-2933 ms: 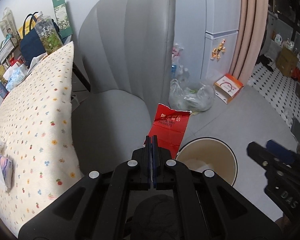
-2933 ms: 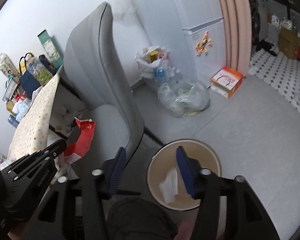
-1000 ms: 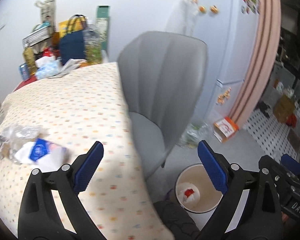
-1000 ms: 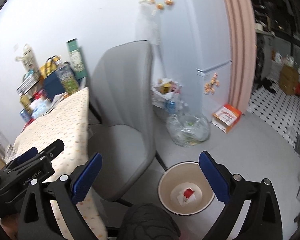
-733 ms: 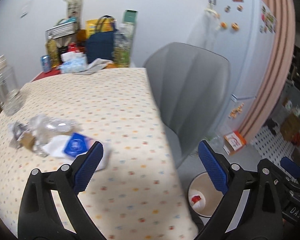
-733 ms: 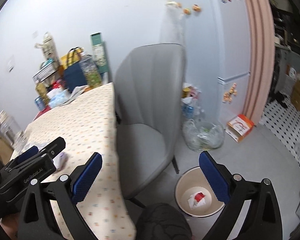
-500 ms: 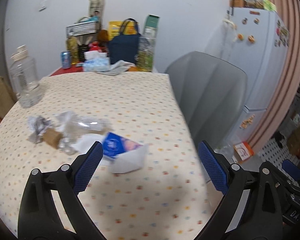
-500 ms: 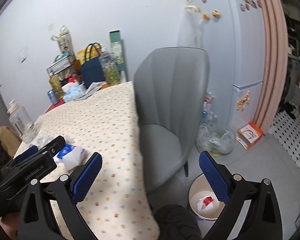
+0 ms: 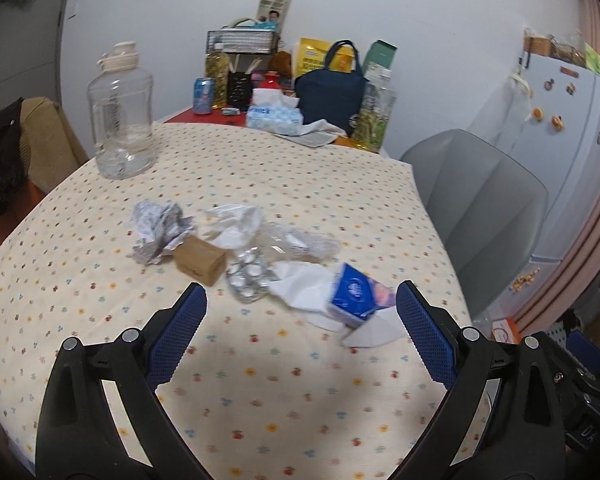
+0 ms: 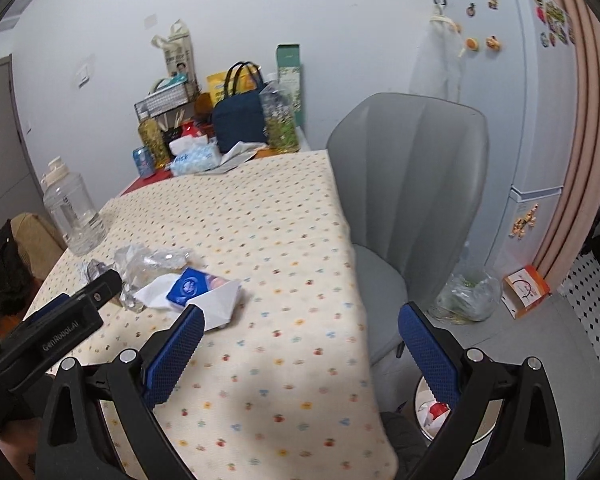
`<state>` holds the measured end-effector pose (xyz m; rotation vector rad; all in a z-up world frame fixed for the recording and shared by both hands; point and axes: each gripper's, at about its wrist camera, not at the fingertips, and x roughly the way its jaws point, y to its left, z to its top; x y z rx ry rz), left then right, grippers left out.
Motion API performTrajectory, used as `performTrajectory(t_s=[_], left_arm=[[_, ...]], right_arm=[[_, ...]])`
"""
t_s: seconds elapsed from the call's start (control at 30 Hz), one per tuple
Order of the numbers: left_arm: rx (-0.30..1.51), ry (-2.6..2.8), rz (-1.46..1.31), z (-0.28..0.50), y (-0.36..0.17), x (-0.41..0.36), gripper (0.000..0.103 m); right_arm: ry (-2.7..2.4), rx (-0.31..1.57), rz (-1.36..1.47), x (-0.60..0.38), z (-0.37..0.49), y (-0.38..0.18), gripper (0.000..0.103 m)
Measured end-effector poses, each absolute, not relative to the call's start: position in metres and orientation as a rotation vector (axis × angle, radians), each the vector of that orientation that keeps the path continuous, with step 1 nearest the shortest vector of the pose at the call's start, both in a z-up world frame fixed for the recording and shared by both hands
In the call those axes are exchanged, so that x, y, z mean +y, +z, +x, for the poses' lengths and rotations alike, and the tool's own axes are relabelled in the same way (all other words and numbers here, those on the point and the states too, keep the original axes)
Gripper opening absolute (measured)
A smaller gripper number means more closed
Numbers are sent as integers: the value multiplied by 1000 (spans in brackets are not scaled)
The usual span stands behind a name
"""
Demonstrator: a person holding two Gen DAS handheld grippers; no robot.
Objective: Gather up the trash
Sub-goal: 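Move both tools back over the table toward the remaining trash, then grasp the blister pack with the left tool while the right tool grasps a white tissue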
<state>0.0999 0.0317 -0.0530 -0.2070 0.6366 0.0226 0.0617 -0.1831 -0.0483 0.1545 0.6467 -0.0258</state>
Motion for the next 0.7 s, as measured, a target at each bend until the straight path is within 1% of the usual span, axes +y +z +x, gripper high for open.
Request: performTrajectory(t_s=[0.43,0.7], left_arm=[[694,134,-313,123,-87,92,94],[707,109,-316,148,-92,84,94]], right_arm=[[43,713,136,-140,89,-70,95],[49,734,153,-137,111,-76,95]])
